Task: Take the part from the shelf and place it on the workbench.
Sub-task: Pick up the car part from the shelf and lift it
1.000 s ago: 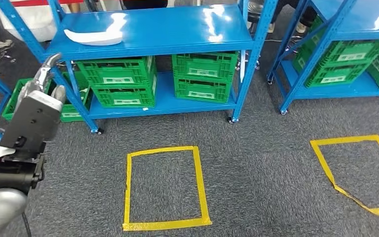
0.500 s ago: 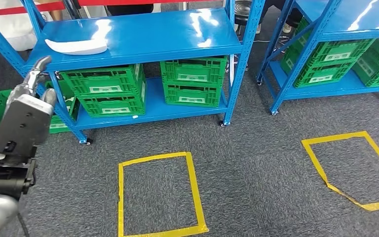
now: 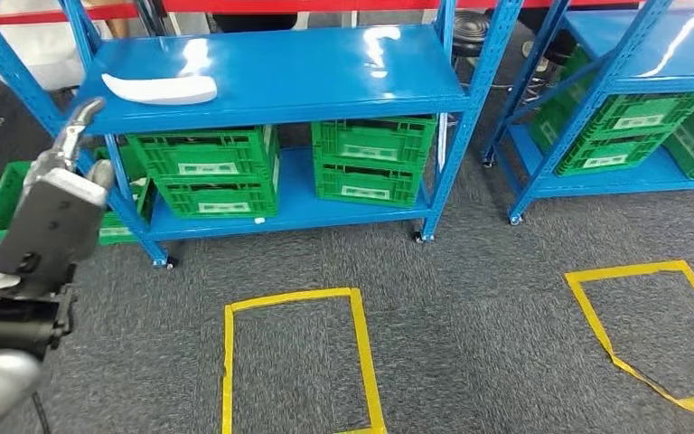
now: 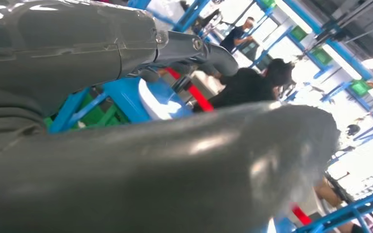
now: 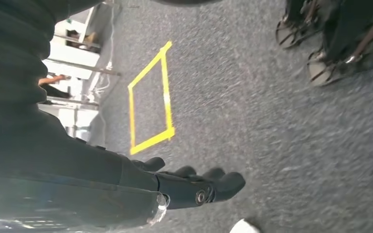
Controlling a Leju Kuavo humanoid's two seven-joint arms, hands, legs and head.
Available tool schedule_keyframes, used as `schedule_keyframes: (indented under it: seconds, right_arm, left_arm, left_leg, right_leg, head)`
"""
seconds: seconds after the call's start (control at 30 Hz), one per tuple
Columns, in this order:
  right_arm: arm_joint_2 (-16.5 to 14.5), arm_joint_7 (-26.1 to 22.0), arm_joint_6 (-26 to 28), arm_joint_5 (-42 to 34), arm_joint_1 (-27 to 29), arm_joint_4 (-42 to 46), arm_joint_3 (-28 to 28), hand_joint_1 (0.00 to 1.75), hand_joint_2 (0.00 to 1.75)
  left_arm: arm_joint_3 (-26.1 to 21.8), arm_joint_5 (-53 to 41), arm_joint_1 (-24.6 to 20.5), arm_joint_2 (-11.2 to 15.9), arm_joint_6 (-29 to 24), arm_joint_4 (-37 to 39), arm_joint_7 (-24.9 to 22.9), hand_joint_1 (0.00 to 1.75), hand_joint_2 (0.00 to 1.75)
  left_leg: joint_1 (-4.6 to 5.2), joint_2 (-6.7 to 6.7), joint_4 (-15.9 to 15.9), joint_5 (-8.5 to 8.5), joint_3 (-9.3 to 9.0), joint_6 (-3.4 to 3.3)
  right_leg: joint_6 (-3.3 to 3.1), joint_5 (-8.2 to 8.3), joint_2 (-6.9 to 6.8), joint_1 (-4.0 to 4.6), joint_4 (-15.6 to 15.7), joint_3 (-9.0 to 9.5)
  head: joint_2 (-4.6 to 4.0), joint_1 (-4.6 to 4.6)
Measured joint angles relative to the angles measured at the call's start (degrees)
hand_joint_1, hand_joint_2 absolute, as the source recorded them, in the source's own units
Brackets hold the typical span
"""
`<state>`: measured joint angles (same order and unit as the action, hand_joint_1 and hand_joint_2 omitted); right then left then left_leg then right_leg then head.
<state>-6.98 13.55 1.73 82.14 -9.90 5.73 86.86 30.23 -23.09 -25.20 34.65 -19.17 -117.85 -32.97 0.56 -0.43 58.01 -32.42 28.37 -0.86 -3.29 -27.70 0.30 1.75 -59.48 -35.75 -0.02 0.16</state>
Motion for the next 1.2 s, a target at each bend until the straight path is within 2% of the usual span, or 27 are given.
schedule_keyframes:
  seconds: [0.03, 0.1, 0.13, 0.17, 0.23, 0.27, 0.3, 0.33, 0.37, 0.4, 0.43, 0.47, 0.53, 0.6, 0.63, 0.7, 0.77, 0.8, 0.83, 0.9, 0.93, 1.0, 1.03, 1.1, 1.13, 1.2]
  right_arm:
    - [-0.01, 0.00, 0.01, 0.00, 0.06, -0.02, 0.00, 0.00, 1.75]
    - [0.04, 0.00, 0.01, 0.00, 0.14, -0.01, 0.01, 0.00, 1.75]
    - [0.06, 0.00, 0.01, 0.01, 0.04, 0.01, 0.01, 0.00, 1.75]
    - [0.07, 0.00, 0.00, 0.01, -0.09, 0.02, 0.01, 0.00, 1.75]
    - [0.04, 0.00, -0.02, 0.01, -0.17, 0.04, 0.00, 0.00, 1.75]
    - [0.00, 0.00, -0.03, 0.00, -0.09, 0.04, 0.01, 0.00, 1.75]
    - [-0.05, 0.00, -0.03, 0.00, 0.03, 0.04, 0.01, 0.00, 1.75]
    - [-0.10, 0.00, -0.03, 0.00, 0.11, 0.04, 0.02, 0.00, 1.75]
    - [-0.15, 0.00, -0.03, 0.00, 0.13, 0.04, 0.02, 0.00, 1.75]
    - [-0.18, 0.00, -0.02, 0.01, 0.12, 0.04, 0.02, 0.00, 1.75]
    - [-0.18, 0.00, -0.02, 0.02, 0.02, 0.04, 0.02, 0.00, 1.75]
    - [-0.17, 0.00, -0.01, 0.03, -0.07, 0.04, 0.02, 0.00, 1.75]
    - [-0.18, 0.00, -0.01, 0.05, -0.10, 0.04, 0.02, 0.00, 1.75]
    - [-0.21, 0.00, -0.01, 0.07, -0.02, 0.04, 0.02, 0.00, 1.75]
    - [-0.23, 0.00, -0.01, 0.07, -0.07, 0.03, 0.02, 0.00, 1.75]
    - [-0.30, -0.01, -0.01, 0.08, -0.18, -0.01, 0.02, 0.00, 1.75]
    - [-0.31, -0.03, -0.01, 0.09, -0.07, -0.04, 0.02, 0.00, 1.75]
    - [-0.31, -0.03, -0.01, 0.09, 0.03, -0.05, 0.02, 0.00, 1.75]
    - [-0.31, -0.03, -0.01, 0.09, 0.10, -0.06, 0.02, 0.00, 1.75]
    - [-0.29, -0.02, -0.01, 0.09, 0.12, -0.07, 0.02, 0.00, 1.75]
    - [-0.22, -0.03, -0.01, 0.09, 0.07, -0.09, 0.02, 0.00, 1.75]
    - [-0.13, -0.04, 0.01, 0.09, 0.02, -0.13, 0.02, 0.00, 1.75]
    - [-0.08, -0.04, 0.02, 0.09, 0.06, -0.15, 0.02, 0.00, 1.75]
    - [-0.04, -0.04, 0.03, 0.10, 0.13, -0.14, 0.02, 0.00, 1.75]
    - [0.00, -0.04, 0.03, 0.10, 0.07, -0.13, 0.02, 0.00, 1.75]
    - [0.03, -0.05, 0.02, 0.11, -0.18, -0.11, 0.02, 0.00, 1.75]
  left_arm:
    - [-0.02, 0.01, 0.01, 0.00, 0.00, -0.01, -0.02, 0.00, 0.00]
    - [-0.06, 0.01, 0.01, 0.06, -0.01, -0.03, -0.01, 0.00, 0.00]
    - [-0.08, 0.01, -0.07, 0.13, -0.02, -0.03, 0.01, 0.00, 0.00]
    - [-0.09, 0.01, -0.09, 0.18, -0.02, -0.03, 0.01, 0.00, 0.00]
    - [-0.07, 0.03, -0.05, 0.25, -0.01, 0.00, 0.01, 0.00, 0.00]
    - [-0.06, 0.05, 0.00, 0.26, -0.01, 0.02, 0.01, 0.00, 0.00]
    - [-0.05, 0.06, 0.03, 0.26, 0.00, 0.03, 0.01, 0.00, 0.00]
    - [-0.04, 0.07, 0.03, 0.27, 0.00, 0.03, 0.01, 0.00, 0.00]
    - [-0.04, 0.08, 0.03, 0.28, 0.00, 0.03, 0.01, 0.00, 0.00]
    - [-0.03, 0.08, 0.05, 0.26, 0.00, 0.05, 0.01, 0.00, 0.00]
    - [-0.02, 0.09, 0.03, 0.28, 0.00, 0.08, 0.01, 0.00, 0.00]
    - [-0.02, 0.10, 0.09, 0.30, 0.00, 0.11, -0.03, 0.00, 0.00]
    - [-0.03, 0.13, 0.18, 0.33, -0.01, 0.14, -0.07, 0.00, 0.00]
    - [-0.07, 0.14, 0.23, 0.32, -0.02, 0.10, -0.03, 0.00, 0.00]
    - [-0.09, 0.14, 0.20, 0.31, -0.02, 0.08, 0.01, 0.00, 0.00]
    - [-0.08, 0.14, 0.17, 0.30, -0.02, 0.06, 0.04, 0.00, 0.00]
    - [-0.05, 0.14, 0.21, 0.28, -0.02, 0.06, 0.05, 0.00, 0.00]
    - [-0.04, 0.14, 0.22, 0.27, -0.02, 0.06, 0.05, 0.00, 0.00]
    - [-0.04, 0.14, 0.22, 0.27, -0.02, 0.06, 0.05, 0.00, 0.00]
    - [-0.05, 0.14, 0.22, 0.27, -0.02, 0.07, 0.05, 0.00, 0.00]
    - [-0.04, 0.14, 0.21, 0.25, -0.02, 0.08, 0.06, 0.00, 0.00]
    - [-0.03, 0.14, 0.24, 0.20, -0.01, 0.11, 0.05, 0.00, 0.00]
    - [-0.04, 0.15, 0.25, 0.18, -0.01, 0.11, 0.06, 0.00, 0.00]
    - [-0.09, 0.16, 0.28, 0.19, -0.02, 0.10, 0.06, 0.00, 0.00]
    - [-0.12, 0.16, 0.18, 0.24, -0.03, 0.10, 0.07, 0.00, 0.00]
    - [-0.14, 0.16, 0.06, 0.30, -0.02, 0.11, 0.07, 0.00, 0.00]
  left_leg:
    - [-0.11, -0.12, 0.15, 0.14, -0.21, 0.30]
    - [-0.13, -0.14, 1.40, -0.11, -0.39, 0.85]
    - [-0.19, -0.12, 2.93, -0.93, 0.29, 1.14]
    - [-0.34, -0.07, 5.41, -2.21, 1.71, 1.50]
    - [-0.91, 0.04, 11.44, -4.85, 5.97, 2.35]
    - [-1.25, 0.15, 13.28, -5.24, 7.79, 2.79]
    - [-1.63, 0.27, 13.40, -4.38, 8.83, 3.26]
    - [-2.02, 0.41, 11.59, -2.19, 8.87, 3.78]
    - [-2.43, 0.51, 8.35, 0.83, 8.12, 4.33]
    - [-2.63, 0.56, 5.35, 3.14, 7.22, 4.88]
    - [-2.69, 0.68, 2.76, 4.12, 6.46, 4.92]
    - [-2.63, 0.76, 1.48, 4.39, 6.11, 4.49]
    - [-2.36, 0.82, 1.13, 3.40, 5.99, 2.84]
    - [-2.36, 0.62, 1.33, 3.42, 5.52, 1.82]
    - [-2.36, 0.57, 1.30, 3.32, 5.19, 1.50]
    - [-2.17, 0.55, 1.27, 2.88, 4.68, 0.93]
    - [-1.79, 0.43, 1.27, 2.27, 4.18, 0.51]
    - [-1.57, 0.33, 1.27, 1.92, 3.78, 0.40]
    - [-1.34, 0.22, 1.27, 1.54, 3.25, 0.31]
    - [-0.96, 0.11, 1.18, 0.68, 2.02, 0.23]
    - [-0.83, -0.01, 1.10, 0.32, 1.53, 0.30]
    - [-0.86, -0.23, 0.98, -0.06, 1.00, 0.78]
    - [-0.86, -0.39, 1.02, 0.03, 0.71, 1.16]
    - [-0.94, -0.37, 1.60, 0.00, 0.23, 1.74]
    - [-0.97, -0.27, 2.61, -0.49, 0.57, 1.99]
    - [-1.08, 0.05, 7.21, -2.69, 3.20, 2.49]
  right_leg:
    - [-0.18, 0.09, 0.09, 0.00, 0.92, 0.61]
    - [-0.10, 0.83, 0.02, -0.38, 2.29, 2.23]
    - [0.01, 0.94, 0.00, -0.66, 2.84, 3.01]
    - [0.15, 0.98, -0.01, -0.89, 3.22, 3.51]
    - [0.39, 0.58, 0.07, -1.25, 3.42, 4.00]
    - [0.63, 0.25, 0.10, -1.45, 3.39, 4.25]
    - [0.96, -0.14, 0.13, -1.70, 3.32, 4.61]
    - [1.35, -0.61, 0.19, -2.01, 3.19, 5.08]
    - [1.81, -1.13, 0.25, -2.32, 2.98, 5.55]
    - [2.34, -1.66, 0.35, -2.54, 2.76, 5.90]
    - [2.87, -2.12, 0.45, -2.67, 2.45, 6.07]
    - [3.37, -2.50, 0.52, -2.68, 2.22, 6.06]
    - [4.19, -2.84, 0.53, -2.67, 1.79, 6.08]
    - [4.74, -3.24, 0.30, -2.78, 0.87, 6.03]
    - [4.91, -3.89, 0.16, -2.83, -0.76, 5.30]
    - [5.17, -6.31, -0.02, -2.82, -7.31, 1.66]
    - [5.03, -8.37, -0.04, -2.73, -13.93, -2.86]
    - [4.74, -8.04, -0.04, -2.60, -14.98, -4.13]
    - [4.25, -6.47, -0.03, -2.37, -13.93, -4.38]
    - [2.63, -1.34, -0.05, -1.54, -7.40, -2.54]
    - [1.74, -0.25, -0.05, -1.08, -4.49, -1.62]
    - [0.45, -0.15, 0.06, -0.44, -0.95, -0.37]
    - [0.23, -0.57, 0.15, -0.34, -0.26, -0.05]
    - [0.24, 0.51, 0.21, -0.54, 1.44, 1.55]
    - [0.30, 0.60, 0.16, -0.70, 1.95, 2.36]
    - [0.28, 0.50, 0.10, -0.94, 2.55, 3.39]
  head:
    - [0.00, 0.16]
    - [0.00, 0.31]
    - [0.00, 0.23]
    - [0.00, 0.11]
    - [0.00, -0.16]
    - [0.00, -0.23]
    - [0.00, -0.30]
    - [0.00, -0.36]
    - [0.00, -0.43]
    - [0.00, -0.54]
    - [0.00, -0.77]
    - [0.00, -0.92]
    - [0.00, -0.94]
    - [0.00, -0.63]
    - [0.00, -0.48]
    - [0.00, -0.12]
    - [0.00, 0.16]
    - [0.00, 0.23]
    - [0.00, 0.30]
    - [0.00, 0.39]
    - [0.00, 0.29]
    - [0.00, 0.31]
    - [0.00, 0.32]
    - [0.00, 0.46]
    - [0.00, 0.37]
    - [0.00, 0.13]
